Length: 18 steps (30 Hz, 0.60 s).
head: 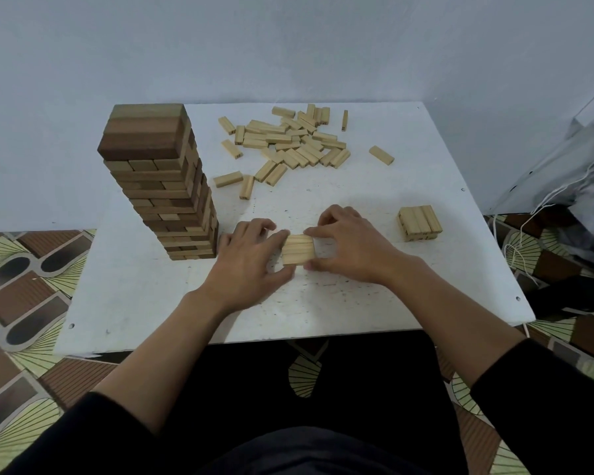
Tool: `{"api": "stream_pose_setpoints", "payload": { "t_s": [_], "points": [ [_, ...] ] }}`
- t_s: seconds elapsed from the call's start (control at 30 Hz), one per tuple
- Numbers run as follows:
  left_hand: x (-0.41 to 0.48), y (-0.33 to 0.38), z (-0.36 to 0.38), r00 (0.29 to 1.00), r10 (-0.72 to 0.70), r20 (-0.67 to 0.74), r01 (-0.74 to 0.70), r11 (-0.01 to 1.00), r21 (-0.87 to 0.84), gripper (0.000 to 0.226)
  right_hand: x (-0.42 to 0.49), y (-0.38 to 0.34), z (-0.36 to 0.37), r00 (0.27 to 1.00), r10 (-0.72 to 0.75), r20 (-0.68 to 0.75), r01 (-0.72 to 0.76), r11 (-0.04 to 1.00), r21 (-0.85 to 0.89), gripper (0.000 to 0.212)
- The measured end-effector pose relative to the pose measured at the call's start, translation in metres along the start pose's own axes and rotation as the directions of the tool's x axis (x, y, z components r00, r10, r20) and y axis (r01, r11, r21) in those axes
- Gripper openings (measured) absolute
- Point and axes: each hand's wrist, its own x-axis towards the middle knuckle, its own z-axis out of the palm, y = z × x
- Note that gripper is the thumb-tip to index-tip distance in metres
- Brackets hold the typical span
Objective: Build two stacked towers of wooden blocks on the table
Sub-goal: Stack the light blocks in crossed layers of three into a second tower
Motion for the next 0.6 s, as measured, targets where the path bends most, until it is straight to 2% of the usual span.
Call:
{"api": "stream_pose_setpoints", "payload": {
  "t_s": [0.17, 0.37, 0.47, 0.6],
  "points": [
    [0.002, -0.002, -0.002, 0.999, 0.003, 0.04, -0.003, 1.0, 0.0, 0.077, 0.0, 0.0, 0.0, 0.999, -0.037, 0.016, 0.038, 0.997, -0.064, 0.059],
    [0.007, -0.005, -0.007, 0.993, 0.09, 0.078, -0.094, 0.994, 0.056, 0.073, 0.003, 0.003, -0.005, 0.976, -0.195, 0.099, 0.216, 0.935, -0.282, 0.061],
    [0.007, -0.006, -0.007, 0.988, 0.134, 0.077, -0.14, 0.988, 0.072, 0.067, 0.001, 0.004, -0.004, 0.97, -0.227, 0.091, 0.245, 0.9, -0.36, 0.062],
    [0.007, -0.004, -0.006, 0.984, 0.17, 0.055, -0.172, 0.984, 0.035, 0.059, -0.008, 0.007, -0.001, 0.973, -0.227, 0.041, 0.228, 0.921, -0.317, 0.057]
  ]
}}
